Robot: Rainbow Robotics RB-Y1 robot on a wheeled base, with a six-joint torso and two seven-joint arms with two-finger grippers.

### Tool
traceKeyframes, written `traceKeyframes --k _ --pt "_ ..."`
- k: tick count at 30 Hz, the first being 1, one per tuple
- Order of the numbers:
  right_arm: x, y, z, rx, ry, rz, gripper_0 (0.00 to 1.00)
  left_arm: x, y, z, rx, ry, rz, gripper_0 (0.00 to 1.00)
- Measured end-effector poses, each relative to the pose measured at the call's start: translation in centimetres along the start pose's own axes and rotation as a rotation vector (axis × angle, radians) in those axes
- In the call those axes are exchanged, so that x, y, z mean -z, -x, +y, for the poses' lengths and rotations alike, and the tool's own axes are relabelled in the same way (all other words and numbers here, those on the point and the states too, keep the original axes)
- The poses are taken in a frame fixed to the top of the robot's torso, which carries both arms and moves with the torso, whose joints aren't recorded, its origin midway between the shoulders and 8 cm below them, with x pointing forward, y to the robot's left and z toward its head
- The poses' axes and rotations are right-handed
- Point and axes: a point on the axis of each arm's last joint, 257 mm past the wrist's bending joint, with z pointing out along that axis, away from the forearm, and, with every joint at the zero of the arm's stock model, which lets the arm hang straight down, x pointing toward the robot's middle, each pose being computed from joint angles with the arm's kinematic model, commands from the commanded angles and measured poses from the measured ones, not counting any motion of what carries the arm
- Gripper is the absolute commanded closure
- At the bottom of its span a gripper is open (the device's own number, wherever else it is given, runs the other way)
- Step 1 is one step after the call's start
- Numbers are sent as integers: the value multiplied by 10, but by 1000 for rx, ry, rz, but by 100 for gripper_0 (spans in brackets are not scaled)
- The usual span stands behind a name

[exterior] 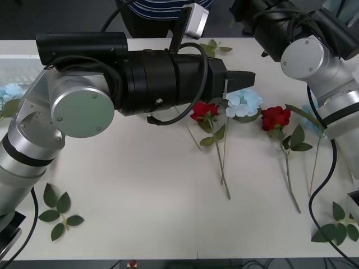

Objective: Place the red flowers into the right box and the blue flowers into the left box. If a person shows an open palm, hand one flower to the person first, then continue sorting.

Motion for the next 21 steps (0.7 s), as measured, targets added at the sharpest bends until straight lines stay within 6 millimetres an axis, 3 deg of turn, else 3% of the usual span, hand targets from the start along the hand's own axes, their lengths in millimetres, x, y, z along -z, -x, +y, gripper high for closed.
traceKeyframes --k 21 --pt "0 -1 -2 -1 -3 3 0 0 0 0 0 0 0 0"
